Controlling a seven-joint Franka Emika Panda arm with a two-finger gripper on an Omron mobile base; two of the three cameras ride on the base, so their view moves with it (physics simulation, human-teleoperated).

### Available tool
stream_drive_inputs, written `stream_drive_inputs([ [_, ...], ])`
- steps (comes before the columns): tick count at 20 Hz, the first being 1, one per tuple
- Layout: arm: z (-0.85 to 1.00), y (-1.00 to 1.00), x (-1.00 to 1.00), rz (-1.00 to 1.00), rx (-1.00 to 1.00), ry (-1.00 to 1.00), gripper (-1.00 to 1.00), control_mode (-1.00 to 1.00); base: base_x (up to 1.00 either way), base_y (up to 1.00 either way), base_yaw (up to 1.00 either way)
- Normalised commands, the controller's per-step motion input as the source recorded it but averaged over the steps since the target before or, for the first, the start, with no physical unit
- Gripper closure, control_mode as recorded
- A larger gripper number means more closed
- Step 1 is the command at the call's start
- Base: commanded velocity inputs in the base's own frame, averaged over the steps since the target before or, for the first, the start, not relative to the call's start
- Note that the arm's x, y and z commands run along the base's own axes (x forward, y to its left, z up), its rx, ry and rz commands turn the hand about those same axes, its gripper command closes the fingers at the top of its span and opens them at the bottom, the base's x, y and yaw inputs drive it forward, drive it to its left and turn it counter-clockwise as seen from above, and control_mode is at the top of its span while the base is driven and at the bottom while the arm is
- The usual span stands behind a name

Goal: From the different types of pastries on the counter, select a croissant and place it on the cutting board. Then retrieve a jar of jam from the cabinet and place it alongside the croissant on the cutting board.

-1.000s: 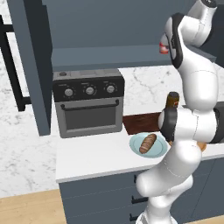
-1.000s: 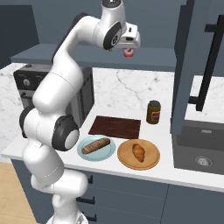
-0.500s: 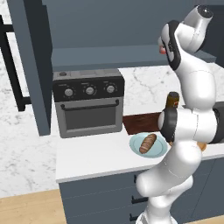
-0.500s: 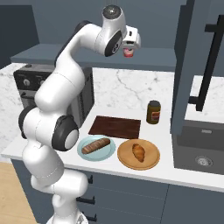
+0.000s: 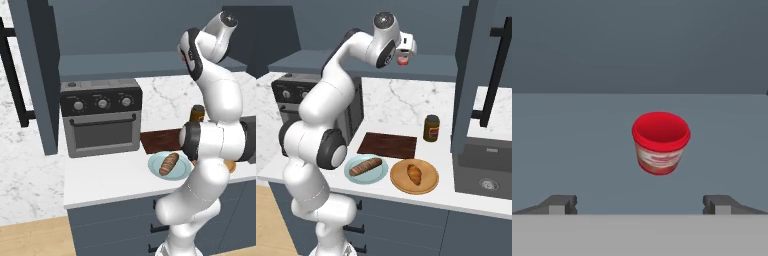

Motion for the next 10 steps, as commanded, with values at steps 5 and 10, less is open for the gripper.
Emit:
stream_drive_inputs([
  [5, 0.0, -0.01, 0.22, 0.0, 0.0, -0.03, -1.0, -1.0, 0.0, 0.0, 0.0],
  [10, 0.0, -0.09, 0.22, 0.0, 0.0, -0.01, -1.0, -1.0, 0.0, 0.0, 0.0],
])
